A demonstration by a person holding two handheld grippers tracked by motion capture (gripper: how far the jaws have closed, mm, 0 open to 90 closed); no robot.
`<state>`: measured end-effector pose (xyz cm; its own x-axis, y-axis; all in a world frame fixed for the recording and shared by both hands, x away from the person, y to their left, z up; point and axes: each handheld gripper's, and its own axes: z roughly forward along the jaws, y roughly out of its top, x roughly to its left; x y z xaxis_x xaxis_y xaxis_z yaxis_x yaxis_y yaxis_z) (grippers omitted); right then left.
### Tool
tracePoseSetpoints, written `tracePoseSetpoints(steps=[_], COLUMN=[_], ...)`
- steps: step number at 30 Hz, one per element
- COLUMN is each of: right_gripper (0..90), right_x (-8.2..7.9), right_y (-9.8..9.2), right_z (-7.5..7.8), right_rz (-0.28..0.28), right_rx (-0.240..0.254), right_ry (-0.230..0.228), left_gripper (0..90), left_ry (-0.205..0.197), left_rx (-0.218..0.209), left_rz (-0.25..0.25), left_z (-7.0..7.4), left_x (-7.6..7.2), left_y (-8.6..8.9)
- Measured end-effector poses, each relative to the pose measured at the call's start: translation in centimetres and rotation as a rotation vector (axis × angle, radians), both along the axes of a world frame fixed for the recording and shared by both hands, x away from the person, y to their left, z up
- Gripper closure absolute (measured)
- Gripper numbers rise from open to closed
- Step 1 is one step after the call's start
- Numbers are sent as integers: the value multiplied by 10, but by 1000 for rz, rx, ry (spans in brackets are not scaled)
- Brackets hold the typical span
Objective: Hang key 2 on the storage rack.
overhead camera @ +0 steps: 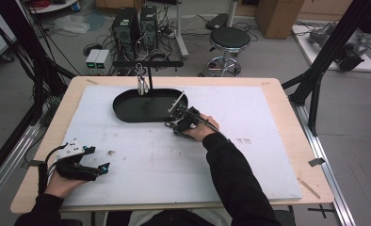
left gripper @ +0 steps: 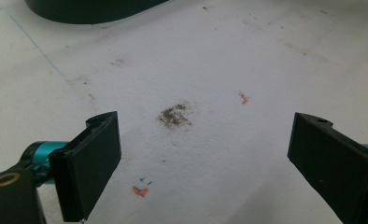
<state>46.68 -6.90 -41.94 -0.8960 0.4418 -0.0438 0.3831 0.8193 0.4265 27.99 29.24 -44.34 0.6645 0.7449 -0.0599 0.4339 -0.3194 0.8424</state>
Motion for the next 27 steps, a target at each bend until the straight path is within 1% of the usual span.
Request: tracePoseSetpoints(steps=[1, 3, 4, 5, 7, 8, 11, 14, 18, 20, 21, 22, 27], right_gripper=[636, 670, 718, 761, 814, 819, 834, 852, 858, 858, 858, 859, 859], right_x=[0, 0, 1, 1, 0, 0, 1, 1, -2, -3, -3, -4, -6], right_y=[1, 0, 0, 0, 1, 1, 0, -1, -2, -5, -6, -8, -20], right_z=[0, 0, 0, 0, 1, 1, 0, 1, 4, 7, 9, 11, 25], right_rz=[7, -8, -9, -12, -13, -13, -20, -20, -26, -25, -32, -39, -65], right_rx=[-3, 5, 16, 24, 28, 23, 37, 43, 33, 45, 45, 58, 103], right_ry=[-3, 11, 28, 35, 21, 18, 27, 23, 15, 20, 23, 30, 17], left_gripper=[100, 100, 100, 100, 100, 100, 101, 101, 101, 101, 101, 100, 101], left_ry=[-1, 0, 1, 1, 0, 0, -1, -1, 0, 0, 0, -1, 0], left_rx=[-1, -2, 0, 0, -1, -3, -1, -5, -3, -4, -1, -2, 0], left_rz=[-2, -1, -3, -4, -4, -3, -5, -2, -4, -3, -4, -4, -4], left_z=[0, 0, 0, 0, 0, 0, 0, 0, 0, 0, 0, 0, 0], left_x=[0, 1, 1, 1, 1, 1, 1, 0, 0, 0, 0, 0, 0], left_y=[0, 0, 0, 0, 0, 0, 0, 0, 1, 0, 0, 0, 0])
